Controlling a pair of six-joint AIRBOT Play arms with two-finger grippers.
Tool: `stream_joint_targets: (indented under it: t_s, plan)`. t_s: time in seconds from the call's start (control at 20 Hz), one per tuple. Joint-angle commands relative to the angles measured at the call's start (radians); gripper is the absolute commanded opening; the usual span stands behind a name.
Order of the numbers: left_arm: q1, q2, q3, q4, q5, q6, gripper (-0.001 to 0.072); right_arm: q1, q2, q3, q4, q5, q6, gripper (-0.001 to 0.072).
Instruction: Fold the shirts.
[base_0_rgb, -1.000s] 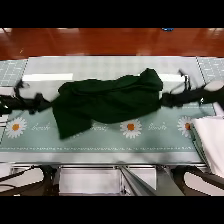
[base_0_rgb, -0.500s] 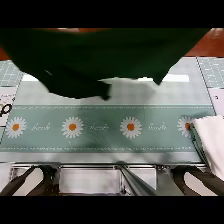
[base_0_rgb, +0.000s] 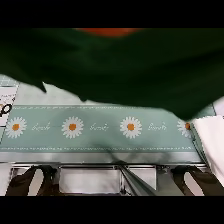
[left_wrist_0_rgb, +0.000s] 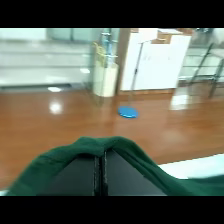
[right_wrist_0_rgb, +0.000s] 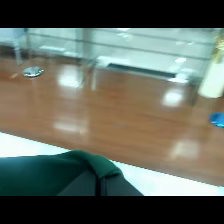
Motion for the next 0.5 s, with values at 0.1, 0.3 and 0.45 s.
stream_joint_targets:
  t_s: [0.1,0.3,0.45]
  plan:
    - [-0.284,0.148,0.009,0.509,-0.1,-0.176,0.0016,0.0,0.107,0.006,-0.104,0.193,0.048,0.0024]
    - [-0.338,0.146,0.008,0.705,-0.228,-0.245,0.0016,0.0,0.106,-0.045,-0.108,0.228,0.066,0.0025]
    - [-0.337,0.084,-0.046,0.707,-0.264,-0.245,0.0016,0.0,0.106,-0.236,-0.058,0.172,0.08,0.0025]
